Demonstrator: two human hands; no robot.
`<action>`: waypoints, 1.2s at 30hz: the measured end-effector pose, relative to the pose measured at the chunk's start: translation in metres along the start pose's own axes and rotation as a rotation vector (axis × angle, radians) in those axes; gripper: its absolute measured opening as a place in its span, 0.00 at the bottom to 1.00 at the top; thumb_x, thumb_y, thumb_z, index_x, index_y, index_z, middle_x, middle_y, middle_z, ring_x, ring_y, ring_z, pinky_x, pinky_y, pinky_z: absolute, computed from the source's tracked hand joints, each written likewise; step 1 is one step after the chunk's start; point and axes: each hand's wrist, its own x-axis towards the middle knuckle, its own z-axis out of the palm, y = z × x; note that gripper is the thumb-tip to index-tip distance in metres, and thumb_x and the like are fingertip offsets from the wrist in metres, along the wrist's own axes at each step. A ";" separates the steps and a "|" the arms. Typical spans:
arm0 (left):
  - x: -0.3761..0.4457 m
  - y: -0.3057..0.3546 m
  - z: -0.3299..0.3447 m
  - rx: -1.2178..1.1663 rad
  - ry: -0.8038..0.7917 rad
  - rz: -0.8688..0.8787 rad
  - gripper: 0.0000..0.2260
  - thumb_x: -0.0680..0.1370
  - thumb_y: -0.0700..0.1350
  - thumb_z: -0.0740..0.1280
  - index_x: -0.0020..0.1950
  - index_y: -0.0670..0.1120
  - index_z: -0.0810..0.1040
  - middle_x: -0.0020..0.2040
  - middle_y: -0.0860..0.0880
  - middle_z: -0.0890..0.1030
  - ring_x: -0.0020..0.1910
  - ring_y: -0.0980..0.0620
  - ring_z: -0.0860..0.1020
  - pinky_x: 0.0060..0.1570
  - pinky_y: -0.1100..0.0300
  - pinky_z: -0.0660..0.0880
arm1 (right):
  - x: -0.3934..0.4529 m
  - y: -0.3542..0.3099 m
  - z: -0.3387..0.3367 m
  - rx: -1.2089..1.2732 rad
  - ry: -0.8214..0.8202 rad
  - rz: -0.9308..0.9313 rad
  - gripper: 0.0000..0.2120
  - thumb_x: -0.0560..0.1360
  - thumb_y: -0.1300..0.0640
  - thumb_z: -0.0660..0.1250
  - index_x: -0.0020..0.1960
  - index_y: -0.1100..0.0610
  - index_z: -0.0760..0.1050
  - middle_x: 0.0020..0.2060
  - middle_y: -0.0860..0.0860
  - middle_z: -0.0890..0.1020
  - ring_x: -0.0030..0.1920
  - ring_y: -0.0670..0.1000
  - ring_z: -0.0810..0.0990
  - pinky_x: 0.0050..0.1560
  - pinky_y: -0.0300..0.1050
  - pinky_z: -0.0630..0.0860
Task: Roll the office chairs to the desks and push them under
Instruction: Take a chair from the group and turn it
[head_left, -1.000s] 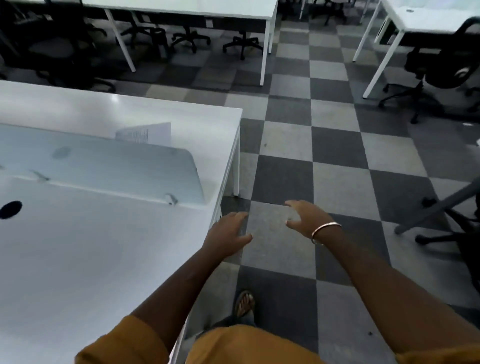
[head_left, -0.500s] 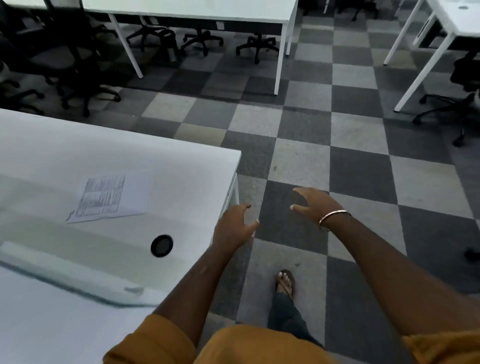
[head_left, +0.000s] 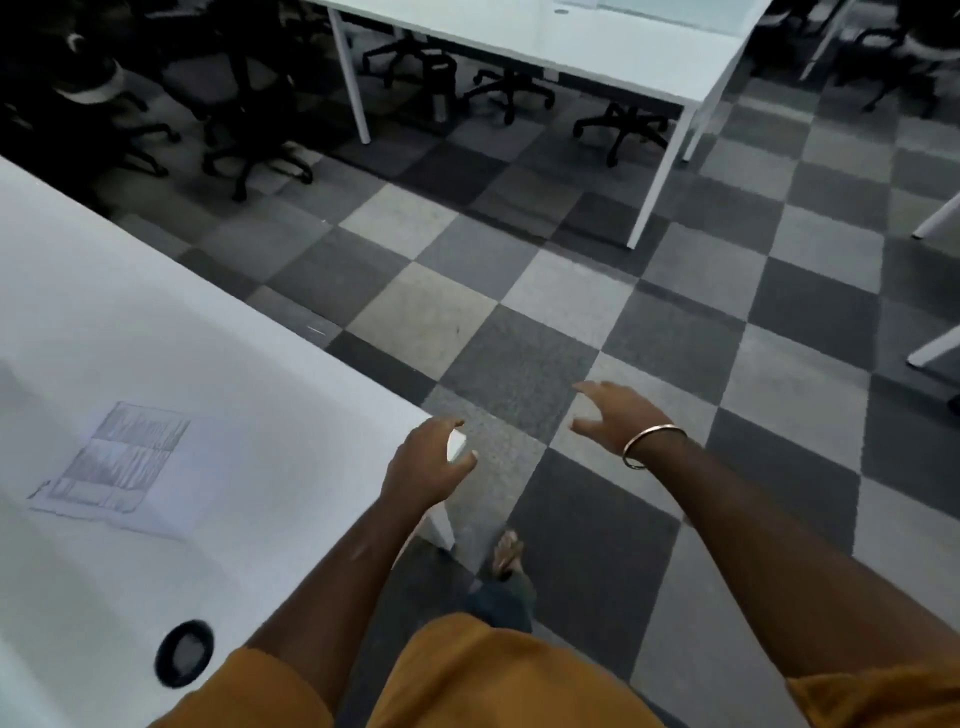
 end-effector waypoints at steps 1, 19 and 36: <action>0.019 0.002 0.000 -0.001 0.006 -0.013 0.28 0.78 0.57 0.71 0.76 0.47 0.73 0.73 0.47 0.76 0.72 0.47 0.74 0.70 0.49 0.72 | 0.022 0.003 -0.007 -0.010 -0.010 -0.012 0.32 0.81 0.43 0.68 0.81 0.52 0.64 0.75 0.57 0.72 0.74 0.59 0.71 0.72 0.55 0.69; 0.345 0.044 -0.062 -0.107 0.107 -0.376 0.30 0.81 0.60 0.67 0.79 0.47 0.69 0.76 0.46 0.73 0.74 0.47 0.72 0.70 0.50 0.71 | 0.404 0.028 -0.166 -0.170 -0.203 -0.293 0.31 0.81 0.42 0.67 0.80 0.51 0.65 0.72 0.57 0.74 0.69 0.59 0.76 0.68 0.54 0.74; 0.525 0.019 -0.142 -0.260 0.299 -0.656 0.31 0.84 0.62 0.60 0.83 0.47 0.62 0.83 0.45 0.62 0.82 0.48 0.59 0.79 0.50 0.58 | 0.703 -0.084 -0.263 -0.326 -0.328 -0.652 0.34 0.79 0.42 0.69 0.81 0.49 0.61 0.76 0.55 0.71 0.72 0.59 0.74 0.70 0.54 0.72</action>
